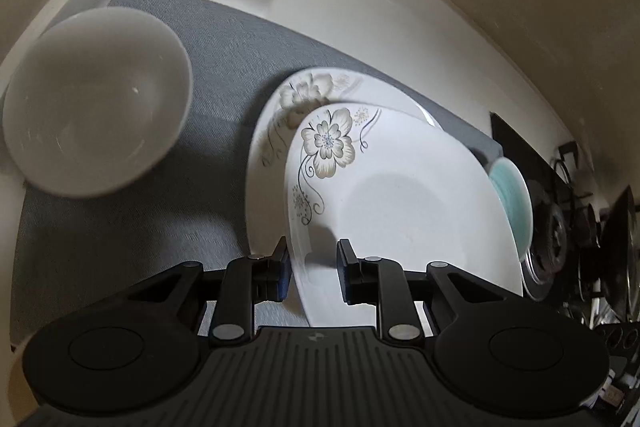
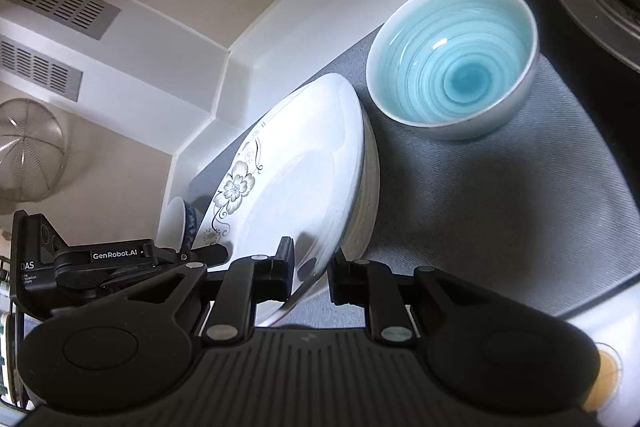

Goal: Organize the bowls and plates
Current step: 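Lower the held plate onto the other white floral plate and open both grippers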

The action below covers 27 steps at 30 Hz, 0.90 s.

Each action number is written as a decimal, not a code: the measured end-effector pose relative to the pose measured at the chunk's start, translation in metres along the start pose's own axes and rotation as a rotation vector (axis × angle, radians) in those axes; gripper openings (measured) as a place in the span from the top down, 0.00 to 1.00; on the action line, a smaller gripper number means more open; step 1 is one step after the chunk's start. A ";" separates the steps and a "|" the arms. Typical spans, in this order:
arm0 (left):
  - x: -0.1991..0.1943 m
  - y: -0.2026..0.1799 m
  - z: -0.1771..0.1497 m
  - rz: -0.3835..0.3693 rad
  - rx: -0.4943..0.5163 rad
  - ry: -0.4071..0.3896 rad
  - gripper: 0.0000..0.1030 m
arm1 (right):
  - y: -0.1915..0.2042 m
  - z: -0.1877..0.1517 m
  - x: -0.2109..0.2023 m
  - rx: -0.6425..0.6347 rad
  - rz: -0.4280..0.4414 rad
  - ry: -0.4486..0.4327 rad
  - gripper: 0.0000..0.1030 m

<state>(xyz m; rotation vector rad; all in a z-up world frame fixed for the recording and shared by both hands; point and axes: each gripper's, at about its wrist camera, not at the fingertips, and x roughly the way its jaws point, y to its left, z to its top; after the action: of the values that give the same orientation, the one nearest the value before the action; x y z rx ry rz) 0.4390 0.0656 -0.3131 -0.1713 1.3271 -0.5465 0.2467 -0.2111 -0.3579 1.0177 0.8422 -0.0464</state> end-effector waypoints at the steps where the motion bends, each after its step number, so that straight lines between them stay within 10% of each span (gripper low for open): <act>1: 0.001 0.001 0.002 0.001 -0.007 -0.004 0.77 | -0.001 0.000 0.003 0.004 0.001 0.001 0.82; 27: -0.011 0.015 -0.025 -0.063 -0.119 0.102 0.57 | -0.014 -0.002 0.024 0.196 0.027 -0.058 0.84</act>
<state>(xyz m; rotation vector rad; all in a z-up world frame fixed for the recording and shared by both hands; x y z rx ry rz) 0.4181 0.0880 -0.3159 -0.2868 1.4588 -0.5350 0.2568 -0.2096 -0.3841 1.2057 0.7809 -0.1366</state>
